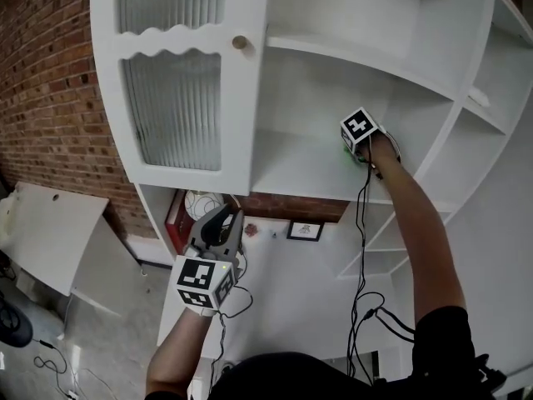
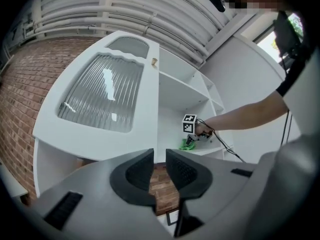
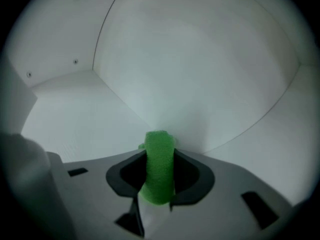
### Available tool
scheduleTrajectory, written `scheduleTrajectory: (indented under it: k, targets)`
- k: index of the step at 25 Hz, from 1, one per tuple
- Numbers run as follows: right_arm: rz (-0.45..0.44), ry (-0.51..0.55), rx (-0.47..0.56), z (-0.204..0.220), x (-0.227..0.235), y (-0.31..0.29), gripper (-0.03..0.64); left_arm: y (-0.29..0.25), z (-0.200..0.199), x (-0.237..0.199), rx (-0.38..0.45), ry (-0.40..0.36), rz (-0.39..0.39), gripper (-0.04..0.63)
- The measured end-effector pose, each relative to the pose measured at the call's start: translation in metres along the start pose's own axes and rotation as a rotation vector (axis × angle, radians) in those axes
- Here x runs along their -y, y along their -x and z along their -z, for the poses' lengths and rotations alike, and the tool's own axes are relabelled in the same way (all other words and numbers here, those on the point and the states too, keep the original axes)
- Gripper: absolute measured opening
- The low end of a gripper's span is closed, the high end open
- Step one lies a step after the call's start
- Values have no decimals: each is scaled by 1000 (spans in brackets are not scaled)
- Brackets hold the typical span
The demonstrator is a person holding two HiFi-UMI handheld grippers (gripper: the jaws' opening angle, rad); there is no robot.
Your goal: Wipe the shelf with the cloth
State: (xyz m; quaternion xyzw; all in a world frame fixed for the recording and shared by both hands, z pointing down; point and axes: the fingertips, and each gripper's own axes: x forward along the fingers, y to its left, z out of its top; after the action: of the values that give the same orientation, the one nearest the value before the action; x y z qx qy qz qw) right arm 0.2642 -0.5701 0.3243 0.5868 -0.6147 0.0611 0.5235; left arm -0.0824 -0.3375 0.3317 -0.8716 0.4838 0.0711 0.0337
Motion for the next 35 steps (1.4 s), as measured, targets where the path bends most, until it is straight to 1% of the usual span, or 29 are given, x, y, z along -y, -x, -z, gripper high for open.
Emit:
scheduleTrajectory:
  k: [2, 5, 10, 12, 13, 15, 16, 18, 22, 24, 26, 27, 29, 35]
  targets:
    - [67, 72, -79, 11, 5, -3, 115, -1, 1, 1, 5, 9, 13, 72]
    - [146, 160, -195, 28, 12, -8, 115, -2, 4, -1, 4, 26, 22, 72]
    - [267, 324, -360, 48, 23, -4, 115, -1, 3, -3, 15, 35, 23, 72]
    - [321, 392, -385, 50, 25, -2, 115, 0, 1, -1, 20, 34, 28, 71]
    - [344, 415, -374, 47, 25, 0, 115, 1, 0, 0, 19, 33, 30, 71]
    - [352, 414, -295, 34, 22, 8, 115, 4, 0, 1, 17, 30, 27, 71]
    - [327, 382, -228, 24, 18, 14, 115, 5, -1, 0, 16, 28, 22, 71]
    - [222, 276, -69, 2, 3, 29, 117, 10, -1, -1, 14, 27, 7, 71]
    - [-78, 53, 252, -46, -40, 65, 117, 23, 0, -1, 7, 30, -27, 69]
    - [-247, -72, 365, -66, -62, 81, 117, 32, 2, -2, -2, 27, -47, 69]
    - [-412, -178, 450, -84, -86, 95, 117, 45, 3, -5, -11, 21, -75, 69]
    - [-486, -218, 480, -93, -97, 99, 117, 52, 2, -8, -15, 16, -93, 69]
    - [-605, -273, 505, -106, -120, 104, 117, 68, 0, -17, -20, 4, -135, 69]
    - [-857, -382, 478, -133, -176, 103, 117, 114, -14, -42, -18, -27, -255, 69]
